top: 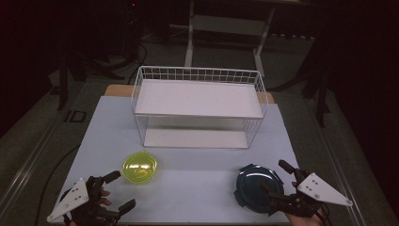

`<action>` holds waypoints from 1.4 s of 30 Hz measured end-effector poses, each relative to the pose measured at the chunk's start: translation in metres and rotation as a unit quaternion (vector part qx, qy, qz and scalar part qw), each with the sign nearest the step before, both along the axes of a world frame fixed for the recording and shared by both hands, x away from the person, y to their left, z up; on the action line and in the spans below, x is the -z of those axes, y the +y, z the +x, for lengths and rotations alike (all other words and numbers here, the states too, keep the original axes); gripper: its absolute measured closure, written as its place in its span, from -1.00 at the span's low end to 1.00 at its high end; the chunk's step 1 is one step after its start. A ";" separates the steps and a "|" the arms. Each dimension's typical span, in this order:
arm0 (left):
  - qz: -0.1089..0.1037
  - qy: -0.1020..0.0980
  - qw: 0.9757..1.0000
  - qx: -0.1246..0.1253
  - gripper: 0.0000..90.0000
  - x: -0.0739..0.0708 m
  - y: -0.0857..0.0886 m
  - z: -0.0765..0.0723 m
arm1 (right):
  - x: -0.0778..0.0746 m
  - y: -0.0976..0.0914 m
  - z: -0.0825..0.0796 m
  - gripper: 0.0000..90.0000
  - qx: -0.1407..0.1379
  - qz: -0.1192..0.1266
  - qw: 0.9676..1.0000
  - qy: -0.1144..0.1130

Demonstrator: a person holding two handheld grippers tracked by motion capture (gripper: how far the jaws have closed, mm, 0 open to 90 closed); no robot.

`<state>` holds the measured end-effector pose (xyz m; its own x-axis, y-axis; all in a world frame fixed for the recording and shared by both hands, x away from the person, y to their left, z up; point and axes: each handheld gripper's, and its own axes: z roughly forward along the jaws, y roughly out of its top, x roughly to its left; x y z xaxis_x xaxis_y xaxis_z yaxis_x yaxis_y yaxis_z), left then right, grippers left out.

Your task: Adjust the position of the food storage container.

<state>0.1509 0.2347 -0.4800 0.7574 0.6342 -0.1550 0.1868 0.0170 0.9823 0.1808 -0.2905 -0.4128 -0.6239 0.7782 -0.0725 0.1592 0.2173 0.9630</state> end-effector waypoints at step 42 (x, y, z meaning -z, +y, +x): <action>0.001 -0.002 1.000 0.008 -1.00 0.000 0.000 0.000 | 0.081 -0.087 -0.011 0.99 0.066 -0.096 0.986 0.118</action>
